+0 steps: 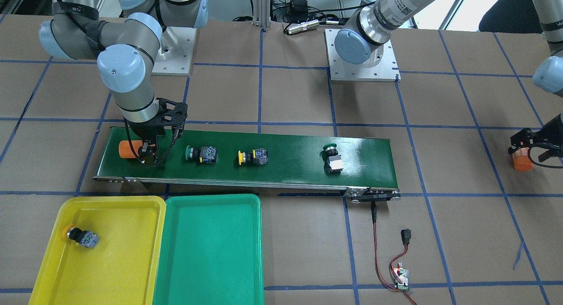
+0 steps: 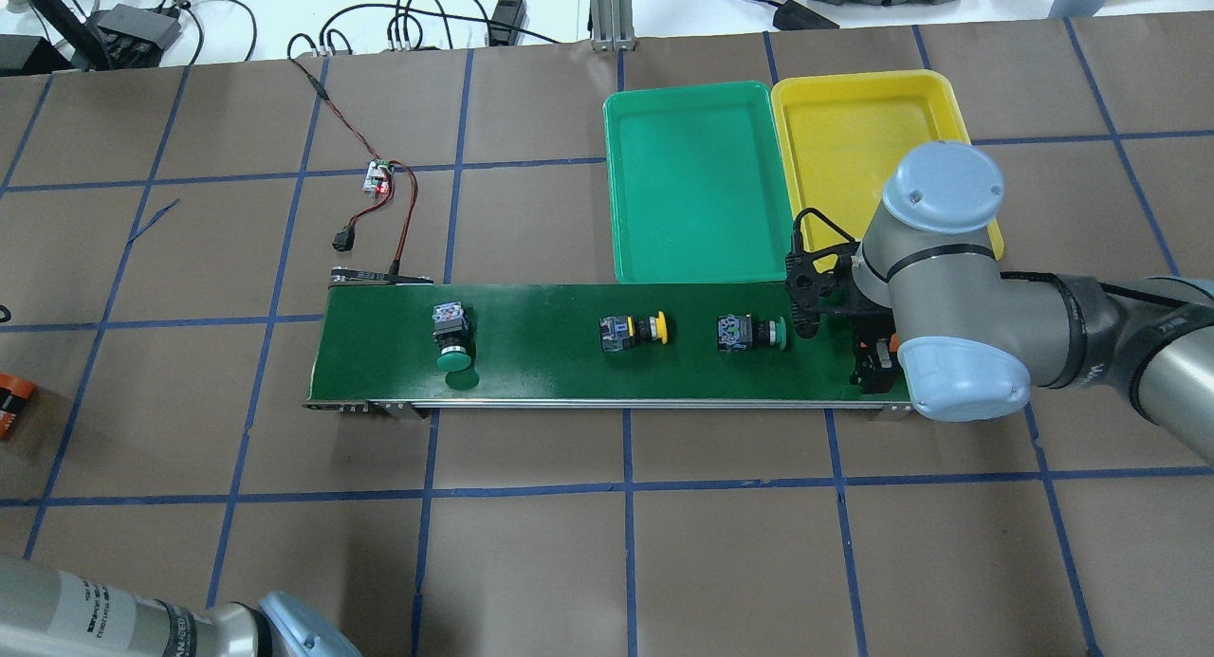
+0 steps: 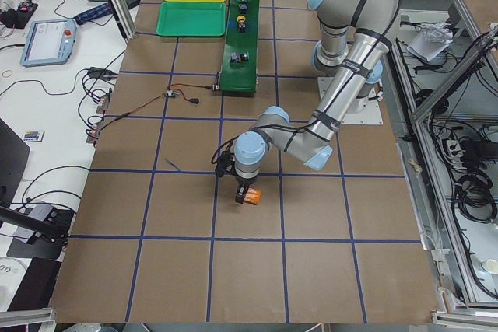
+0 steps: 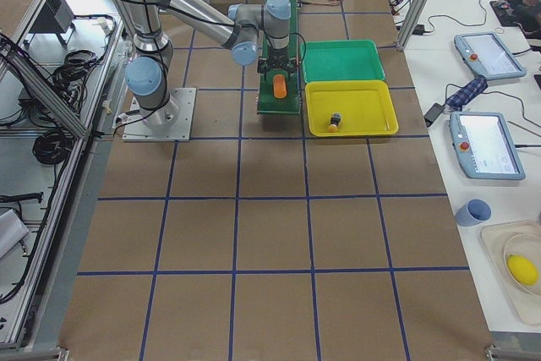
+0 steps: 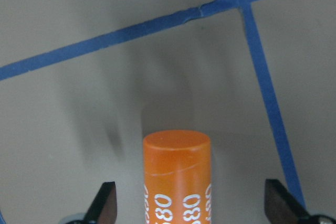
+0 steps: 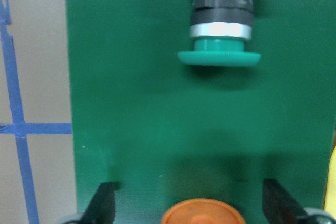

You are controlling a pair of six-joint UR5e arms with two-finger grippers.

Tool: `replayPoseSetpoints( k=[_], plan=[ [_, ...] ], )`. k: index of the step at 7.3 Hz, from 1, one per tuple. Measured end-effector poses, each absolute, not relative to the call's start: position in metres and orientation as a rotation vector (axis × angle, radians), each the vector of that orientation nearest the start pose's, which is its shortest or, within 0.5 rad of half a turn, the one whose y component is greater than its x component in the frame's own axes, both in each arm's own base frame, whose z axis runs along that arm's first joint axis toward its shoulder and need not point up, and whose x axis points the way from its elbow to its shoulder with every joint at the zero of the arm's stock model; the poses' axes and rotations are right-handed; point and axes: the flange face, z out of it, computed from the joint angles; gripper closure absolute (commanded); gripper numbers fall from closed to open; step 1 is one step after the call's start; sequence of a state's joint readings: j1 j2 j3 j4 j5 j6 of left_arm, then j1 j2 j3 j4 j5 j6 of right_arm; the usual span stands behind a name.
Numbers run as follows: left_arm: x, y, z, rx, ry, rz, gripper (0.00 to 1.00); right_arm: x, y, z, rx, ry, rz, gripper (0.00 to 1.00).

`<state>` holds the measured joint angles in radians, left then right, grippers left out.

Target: Sort buttons by color to trays

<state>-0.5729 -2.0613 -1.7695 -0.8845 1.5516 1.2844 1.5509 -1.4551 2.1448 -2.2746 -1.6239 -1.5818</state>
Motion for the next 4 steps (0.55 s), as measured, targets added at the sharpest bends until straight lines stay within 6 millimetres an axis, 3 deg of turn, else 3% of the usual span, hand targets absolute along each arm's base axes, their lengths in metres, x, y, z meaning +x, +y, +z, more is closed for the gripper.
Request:
replayPoseSetpoints(
  k=[1,4],
  plan=[
    [0.4342,-0.4403,0.1791,0.452,3.129,-0.022,1.00,0.1190,-0.4553,0.2370,-2.244,2.265,0.045,0.00],
    [0.4319,-0.4382,0.1801,0.449,3.139,0.001,1.00,0.1190,-0.4558,0.2373,-2.244,2.265,0.043,0.00]
  ],
)
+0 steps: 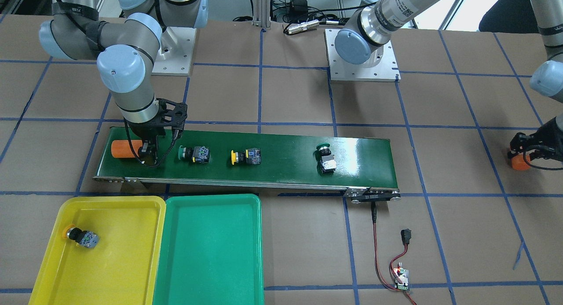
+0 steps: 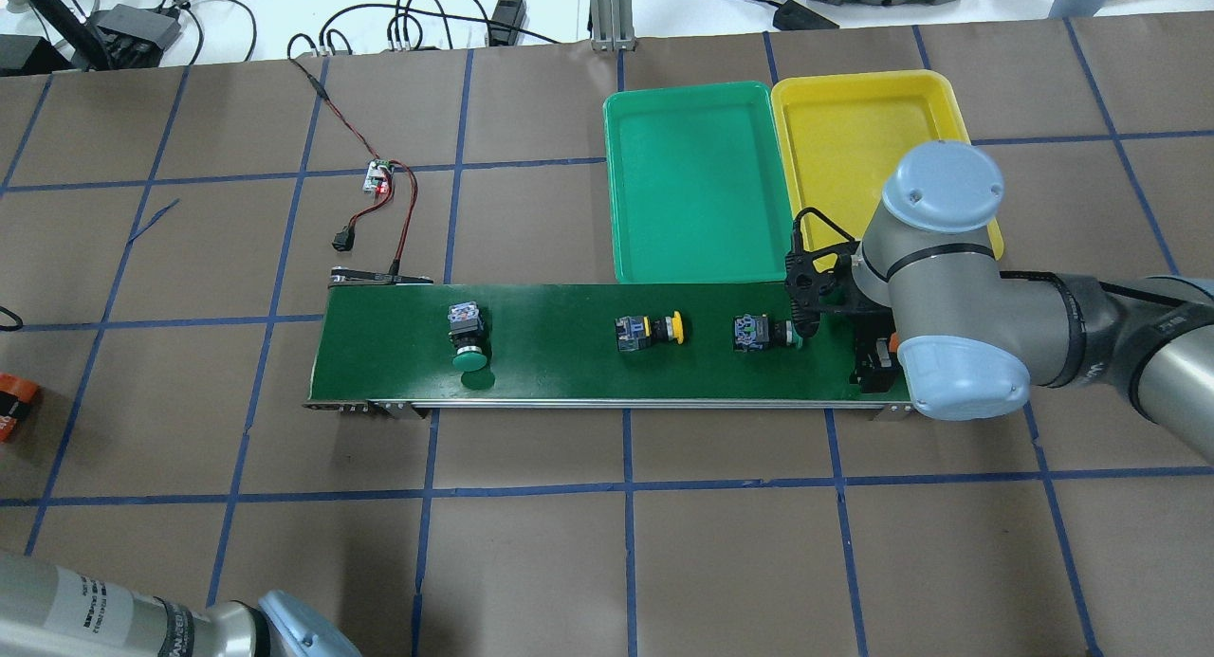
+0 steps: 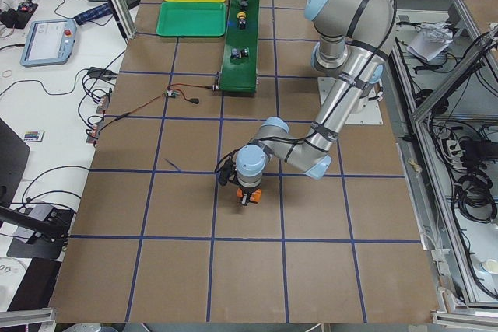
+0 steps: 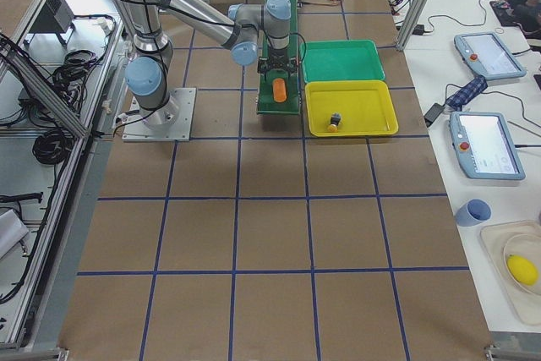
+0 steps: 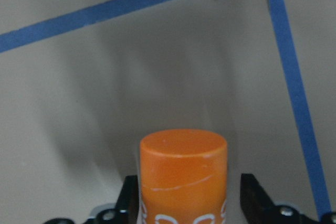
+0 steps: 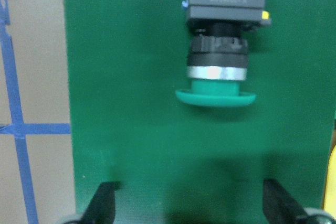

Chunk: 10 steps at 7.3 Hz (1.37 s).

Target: Sort buttons by color to trays

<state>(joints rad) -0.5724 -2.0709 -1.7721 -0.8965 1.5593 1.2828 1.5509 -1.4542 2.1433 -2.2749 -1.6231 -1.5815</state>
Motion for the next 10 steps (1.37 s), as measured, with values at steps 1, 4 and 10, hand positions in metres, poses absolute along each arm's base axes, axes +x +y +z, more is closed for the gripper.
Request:
replayPoseSetpoints(
  k=[1,4,10],
  plan=[
    [0.427,-0.438,0.189,0.423,3.163,0.018,1.00,0.119,-0.456,0.237,-2.244,2.266,0.043,0.00],
    [0.323,-0.505,0.251,0.425,3.143,-0.020,1.00,0.119,-0.456,0.237,-2.244,2.266,0.043,0.00],
    [-0.019,-0.556,0.279,0.161,3.259,-0.041,1.00,0.119,-0.456,0.237,-2.243,2.264,0.045,0.00]
  ],
)
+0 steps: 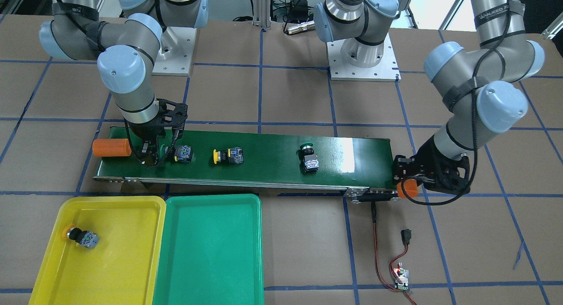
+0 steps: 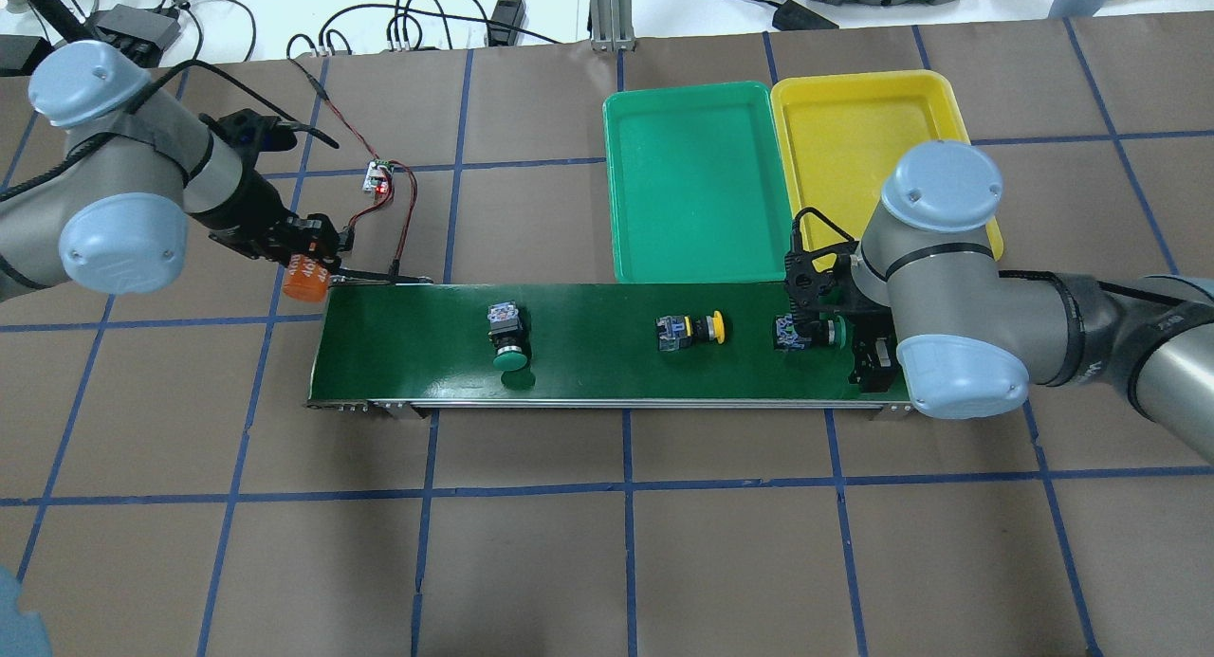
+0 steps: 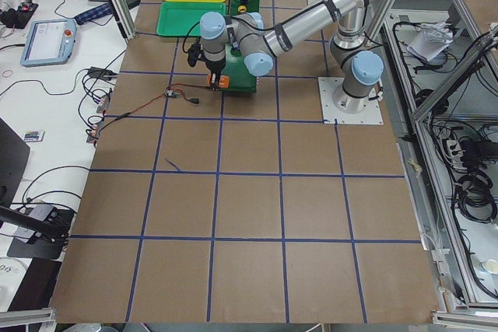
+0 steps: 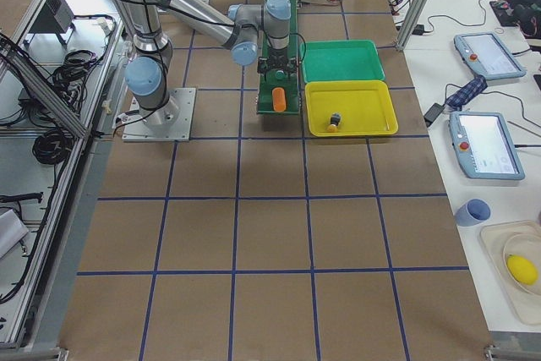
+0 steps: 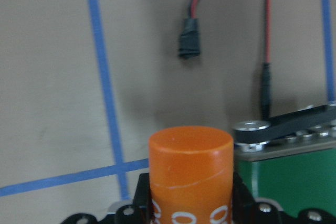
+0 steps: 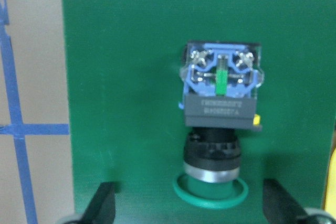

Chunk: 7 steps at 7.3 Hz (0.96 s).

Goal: Sort buttons by color to trays
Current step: 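Place the orange cylinder on the belt start while the right grasps a green-ringed button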

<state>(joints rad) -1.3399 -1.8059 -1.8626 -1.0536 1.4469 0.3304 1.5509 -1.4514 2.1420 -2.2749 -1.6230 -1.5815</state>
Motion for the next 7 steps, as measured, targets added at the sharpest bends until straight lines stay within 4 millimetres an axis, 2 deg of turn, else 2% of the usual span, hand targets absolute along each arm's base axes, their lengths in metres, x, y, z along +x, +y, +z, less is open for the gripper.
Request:
replayPoseSetpoints(
  k=[1,2,3,4,5,6,7],
  plan=[
    [-0.049,-0.544,0.273,0.130,3.266,-0.006,1.00,0.119,-0.457,0.237,-2.243,2.265,0.045,0.00],
    [-0.066,-0.533,0.265,0.108,3.267,0.026,1.00,0.119,-0.457,0.237,-2.243,2.265,0.044,0.00],
    [-0.073,-0.525,0.260,0.048,3.265,0.048,1.00,0.119,-0.457,0.237,-2.243,2.265,0.044,0.17],
    [-0.077,-0.519,0.257,-0.034,3.265,0.066,1.00,0.119,-0.457,0.237,-2.243,2.265,0.041,0.50],
    [-0.079,-0.514,0.253,-0.084,3.266,0.086,1.00,0.119,-0.458,0.238,-2.246,2.268,0.038,0.76],
    [-0.081,-0.509,0.249,-0.105,3.266,0.103,0.25,0.118,-0.459,0.240,-2.252,2.277,0.036,0.85],
    [-0.082,-0.507,0.246,-0.113,3.268,0.115,0.00,0.118,-0.460,0.241,-2.259,2.286,0.033,0.97]
  ],
)
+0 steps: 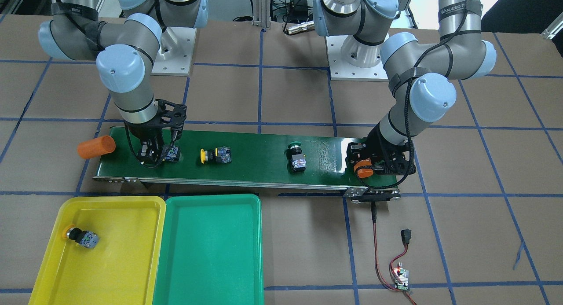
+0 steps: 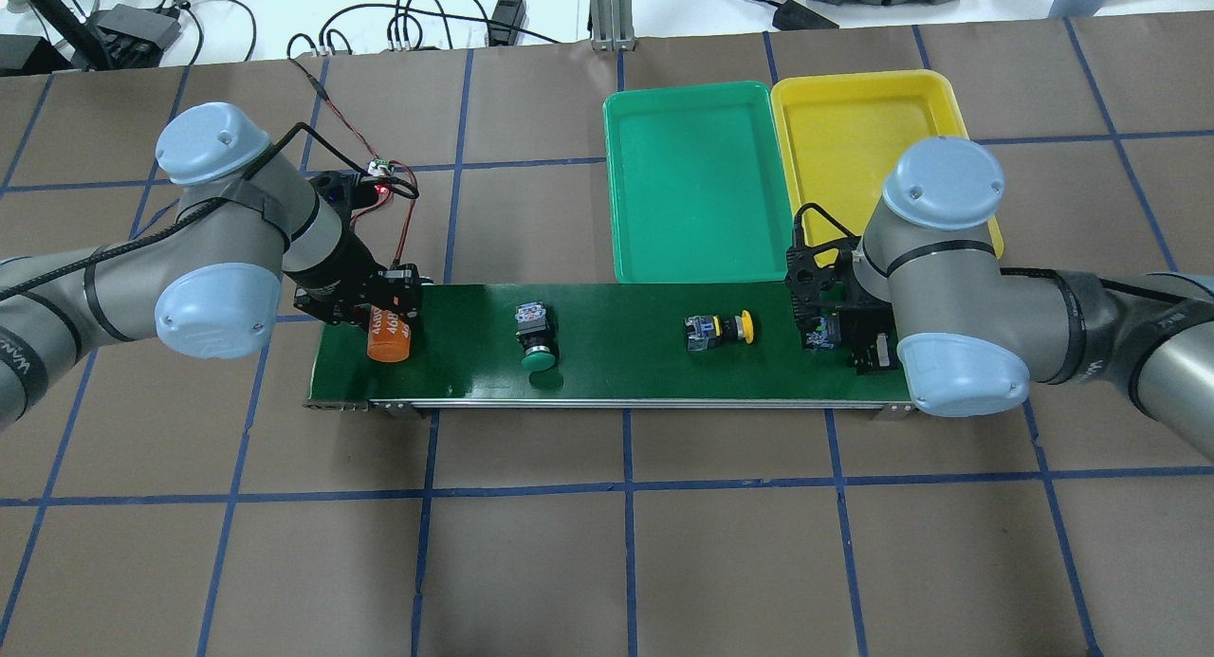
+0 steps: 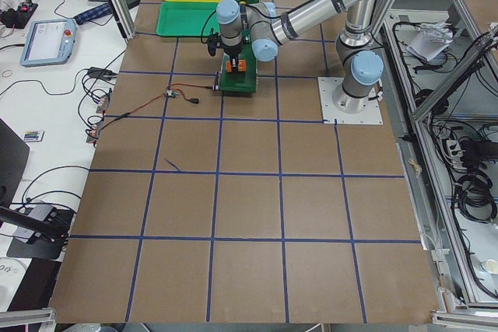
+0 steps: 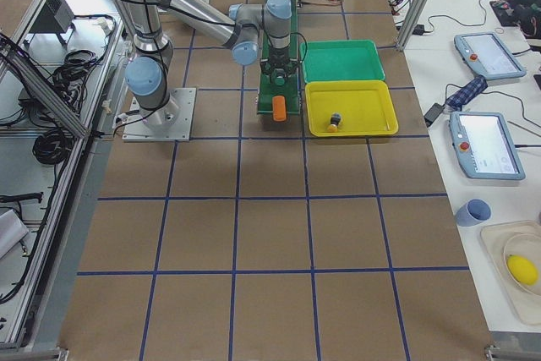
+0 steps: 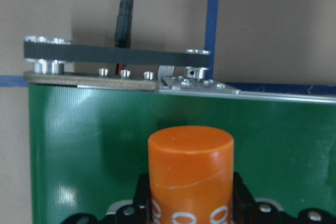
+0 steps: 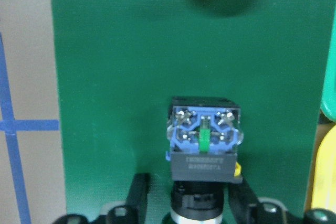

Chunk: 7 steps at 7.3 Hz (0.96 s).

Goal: Sort buttons by color to trays
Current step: 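Place the orange cylinder on the belt start while the right grasps a green-ringed button, then carry the green-ringed button into the green tray and open the right gripper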

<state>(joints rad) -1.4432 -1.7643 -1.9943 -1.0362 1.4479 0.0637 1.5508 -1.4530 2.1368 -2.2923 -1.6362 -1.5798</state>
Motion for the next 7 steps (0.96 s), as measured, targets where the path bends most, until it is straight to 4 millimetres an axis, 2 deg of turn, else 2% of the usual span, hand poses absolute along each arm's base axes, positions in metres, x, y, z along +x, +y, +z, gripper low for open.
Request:
replayPoseSetpoints(
  k=[1,2,3,4,6,7],
  plan=[
    [-0.084,-0.506,0.247,-0.112,3.270,0.114,0.00,0.117,-0.461,0.243,-2.264,2.294,0.033,1.00],
    [-0.086,-0.505,0.255,-0.104,3.271,0.089,0.00,0.116,-0.462,0.245,-2.270,2.303,0.037,1.00],
    [-0.088,-0.503,0.271,-0.098,3.269,0.050,0.00,0.115,-0.466,0.249,-2.277,2.315,0.029,1.00],
    [-0.089,-0.498,0.291,-0.096,3.267,0.016,0.00,0.115,-0.479,0.259,-2.286,2.331,-0.001,1.00],
    [-0.091,-0.487,0.338,-0.094,3.263,-0.026,0.00,0.121,-0.533,0.280,-2.325,2.348,-0.083,1.00],
    [-0.092,-0.479,0.366,-0.093,3.260,-0.037,0.00,0.136,-0.559,0.289,-2.366,2.331,-0.129,1.00]
  ],
)
